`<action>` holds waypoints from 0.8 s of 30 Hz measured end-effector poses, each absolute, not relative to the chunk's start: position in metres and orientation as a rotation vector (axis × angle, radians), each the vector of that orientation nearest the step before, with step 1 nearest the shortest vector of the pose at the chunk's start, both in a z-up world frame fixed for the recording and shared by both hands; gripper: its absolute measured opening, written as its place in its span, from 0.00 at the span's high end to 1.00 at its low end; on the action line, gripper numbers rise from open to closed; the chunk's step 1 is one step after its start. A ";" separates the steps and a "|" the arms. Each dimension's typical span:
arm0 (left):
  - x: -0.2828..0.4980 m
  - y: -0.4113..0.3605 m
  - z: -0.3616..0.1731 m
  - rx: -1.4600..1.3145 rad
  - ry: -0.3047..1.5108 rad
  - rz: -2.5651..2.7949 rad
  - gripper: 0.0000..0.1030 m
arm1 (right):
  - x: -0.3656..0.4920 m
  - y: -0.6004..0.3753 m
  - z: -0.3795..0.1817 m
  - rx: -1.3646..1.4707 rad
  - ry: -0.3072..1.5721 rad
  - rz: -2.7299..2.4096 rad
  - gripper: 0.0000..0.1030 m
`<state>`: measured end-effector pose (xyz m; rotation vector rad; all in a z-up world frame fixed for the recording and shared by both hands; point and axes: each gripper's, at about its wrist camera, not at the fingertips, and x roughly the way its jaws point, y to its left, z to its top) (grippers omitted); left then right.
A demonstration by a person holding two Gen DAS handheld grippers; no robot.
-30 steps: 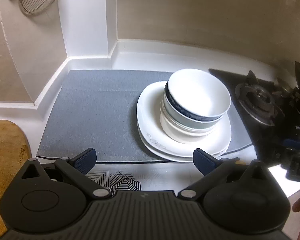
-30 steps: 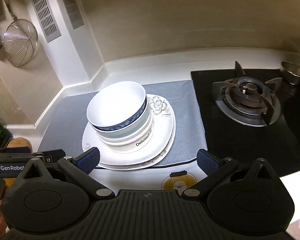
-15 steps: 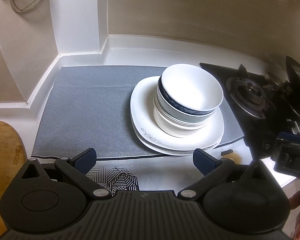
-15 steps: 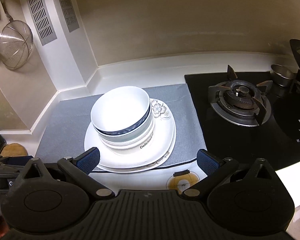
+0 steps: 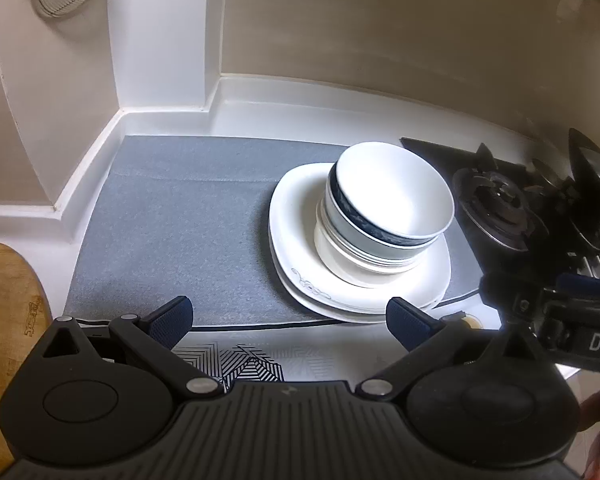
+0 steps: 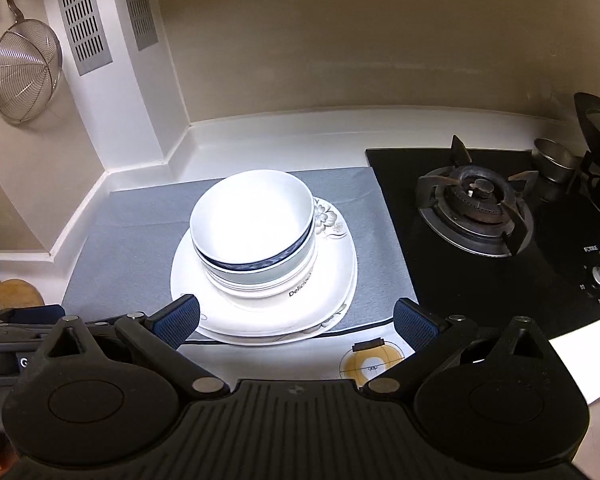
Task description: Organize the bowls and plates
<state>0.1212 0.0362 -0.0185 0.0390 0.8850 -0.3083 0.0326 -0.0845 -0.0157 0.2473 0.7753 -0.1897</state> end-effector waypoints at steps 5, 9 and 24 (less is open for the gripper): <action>0.121 0.041 -0.020 0.027 0.891 -0.296 0.00 | 0.036 -0.080 -0.015 0.236 0.786 -0.185 0.00; 0.119 0.042 -0.021 0.021 0.896 -0.293 0.00 | 0.036 -0.077 -0.014 0.231 0.786 -0.177 0.00; 0.112 0.032 -0.016 0.046 0.877 -0.308 0.00 | 0.024 -0.087 -0.009 0.244 0.779 -0.189 0.00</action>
